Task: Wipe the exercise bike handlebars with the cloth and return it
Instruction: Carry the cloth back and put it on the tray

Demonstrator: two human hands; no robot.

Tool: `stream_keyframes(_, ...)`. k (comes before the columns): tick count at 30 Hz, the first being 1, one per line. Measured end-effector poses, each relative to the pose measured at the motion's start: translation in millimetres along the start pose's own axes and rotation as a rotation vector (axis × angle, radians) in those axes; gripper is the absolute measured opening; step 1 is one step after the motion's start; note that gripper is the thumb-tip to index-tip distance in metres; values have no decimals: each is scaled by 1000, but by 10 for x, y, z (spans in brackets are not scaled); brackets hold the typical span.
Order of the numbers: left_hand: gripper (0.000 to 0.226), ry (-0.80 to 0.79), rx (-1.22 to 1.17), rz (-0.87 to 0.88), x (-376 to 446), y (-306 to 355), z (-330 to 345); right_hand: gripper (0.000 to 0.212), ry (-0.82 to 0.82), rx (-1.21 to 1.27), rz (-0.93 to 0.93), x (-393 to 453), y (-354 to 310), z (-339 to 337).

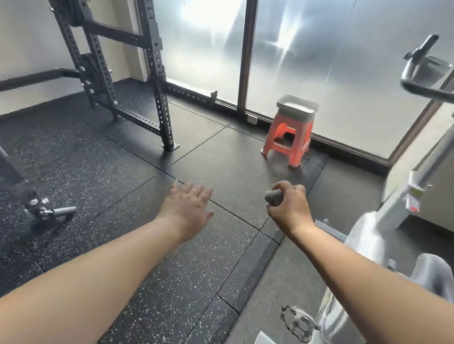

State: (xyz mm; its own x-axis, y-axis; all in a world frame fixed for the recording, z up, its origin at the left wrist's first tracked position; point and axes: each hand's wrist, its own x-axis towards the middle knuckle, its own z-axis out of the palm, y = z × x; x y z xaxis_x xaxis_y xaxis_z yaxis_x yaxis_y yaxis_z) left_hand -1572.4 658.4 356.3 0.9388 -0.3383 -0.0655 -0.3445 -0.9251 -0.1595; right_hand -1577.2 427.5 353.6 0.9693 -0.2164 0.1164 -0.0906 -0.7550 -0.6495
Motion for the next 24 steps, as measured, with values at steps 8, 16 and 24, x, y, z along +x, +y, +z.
stream_keyframes(8, 61, 24, 49, 82, 1712, -146, -149, 24, 49, -1, 47, 1520, 273, 35)
stream_keyframes(16, 61, 41, 14, 113, 3093, -252, -367, 25, 96, -37, 98, 2868, 384, -72)
stream_keyframes(24, 61, 52, 32, 239, 4563, -514, -303, 25, 143, -55, 193, 4114, 521, 136)
